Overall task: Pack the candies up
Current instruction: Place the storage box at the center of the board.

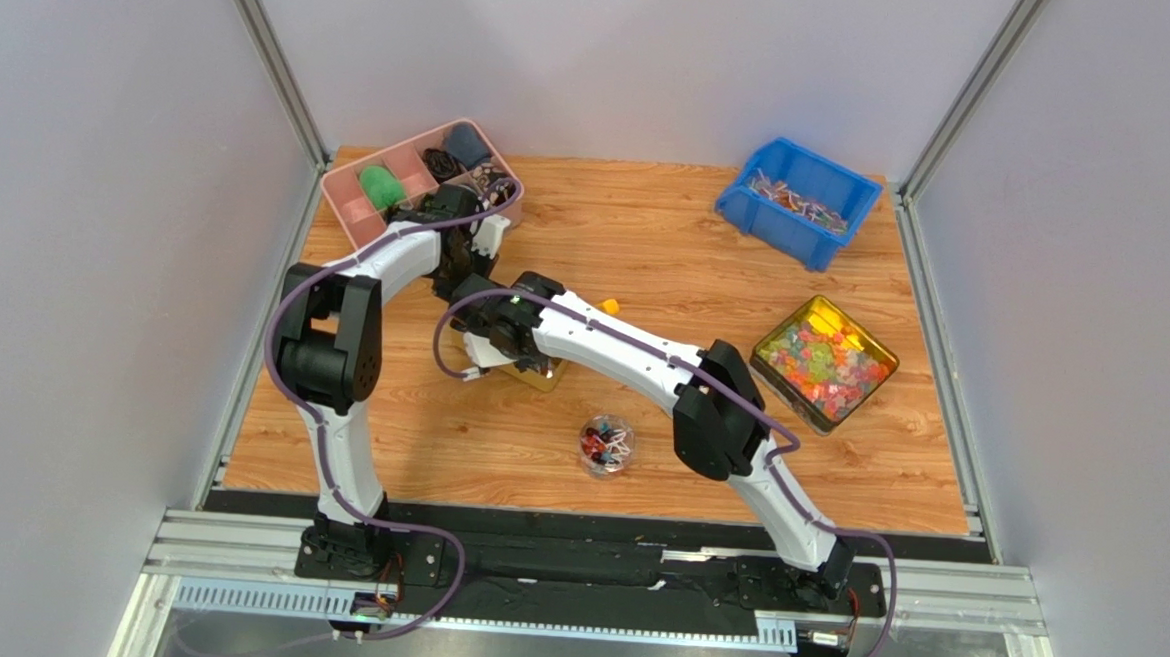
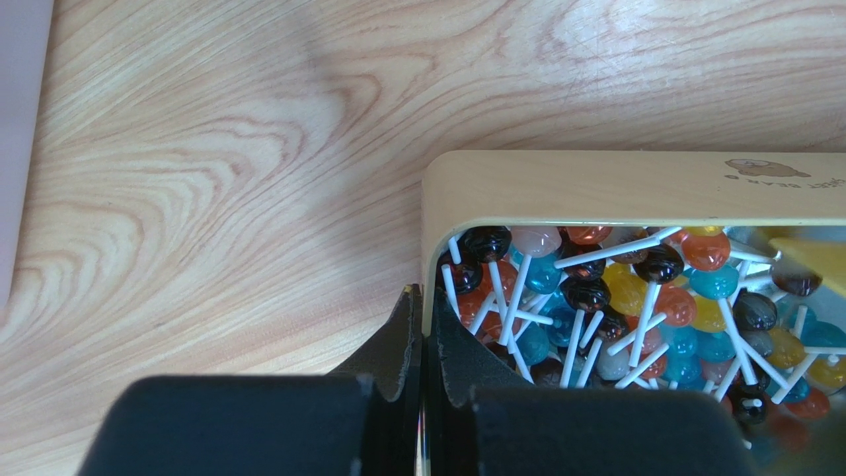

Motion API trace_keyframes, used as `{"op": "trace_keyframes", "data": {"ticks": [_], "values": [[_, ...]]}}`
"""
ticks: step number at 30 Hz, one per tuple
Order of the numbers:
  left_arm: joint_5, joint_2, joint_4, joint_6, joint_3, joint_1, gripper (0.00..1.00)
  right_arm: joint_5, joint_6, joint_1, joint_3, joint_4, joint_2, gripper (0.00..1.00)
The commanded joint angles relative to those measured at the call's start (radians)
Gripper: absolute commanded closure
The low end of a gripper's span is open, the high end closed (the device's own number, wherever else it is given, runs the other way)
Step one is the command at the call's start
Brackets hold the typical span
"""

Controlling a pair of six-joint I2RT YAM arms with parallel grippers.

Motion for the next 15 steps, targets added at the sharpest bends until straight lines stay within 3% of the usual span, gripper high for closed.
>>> {"op": "trace_keyframes", "data": {"ticks": [1,15], "values": [[0.054,-0.083,0.024,-0.027,0.011,-0.006,1.0,-0.091,0.039,0.015,0.099,-0.104,0.049,1.0],[0.059,-0.094,0.027,-0.028,0.005,-0.006,1.0,-0.235,0.271,0.001,0.053,0.002,0.063,1.0]]}}
